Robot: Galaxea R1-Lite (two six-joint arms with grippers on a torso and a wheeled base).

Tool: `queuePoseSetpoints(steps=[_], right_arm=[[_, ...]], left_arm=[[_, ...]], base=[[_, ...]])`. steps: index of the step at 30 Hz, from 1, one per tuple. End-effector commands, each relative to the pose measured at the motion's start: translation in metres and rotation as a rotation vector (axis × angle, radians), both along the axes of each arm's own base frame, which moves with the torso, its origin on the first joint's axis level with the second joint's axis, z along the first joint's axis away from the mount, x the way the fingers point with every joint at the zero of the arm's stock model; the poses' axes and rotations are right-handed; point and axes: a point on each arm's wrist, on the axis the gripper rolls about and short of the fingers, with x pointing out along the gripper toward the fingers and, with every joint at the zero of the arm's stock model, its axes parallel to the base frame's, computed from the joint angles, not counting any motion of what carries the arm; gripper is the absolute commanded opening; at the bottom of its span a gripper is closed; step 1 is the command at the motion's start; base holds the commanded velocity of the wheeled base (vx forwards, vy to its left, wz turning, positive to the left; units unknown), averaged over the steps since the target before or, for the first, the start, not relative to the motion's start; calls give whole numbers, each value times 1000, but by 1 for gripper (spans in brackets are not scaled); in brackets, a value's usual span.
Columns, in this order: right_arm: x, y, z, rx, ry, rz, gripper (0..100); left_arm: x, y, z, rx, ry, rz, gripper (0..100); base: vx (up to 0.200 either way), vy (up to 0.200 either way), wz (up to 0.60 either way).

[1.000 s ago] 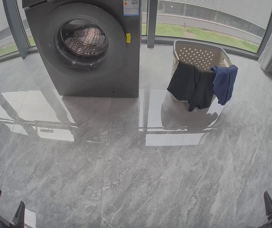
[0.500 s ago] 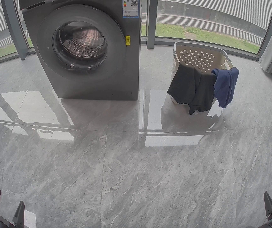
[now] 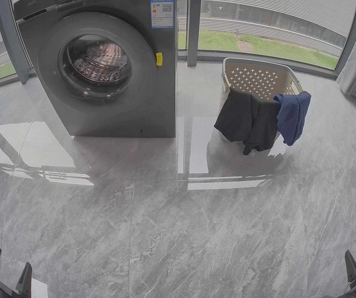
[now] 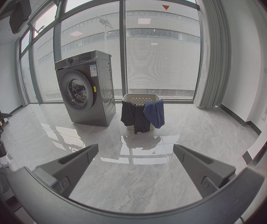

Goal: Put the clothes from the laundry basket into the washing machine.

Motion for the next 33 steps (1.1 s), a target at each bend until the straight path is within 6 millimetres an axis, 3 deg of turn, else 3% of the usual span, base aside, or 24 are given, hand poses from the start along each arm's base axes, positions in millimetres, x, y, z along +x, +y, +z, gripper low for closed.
queuePoseSetpoints(steps=[1,24,33], right_arm=[[1,0,-5,1,17,0,100],[1,0,-5,1,14,2,100],[1,0,-5,0,14,4,100]], left_arm=[[0,0,-4,0,0,0,100],[0,0,-4,-5,0,0,100],[0,0,-4,-5,0,0,100]], base=[[0,0,0],[183,0,0],[0,0,0]])
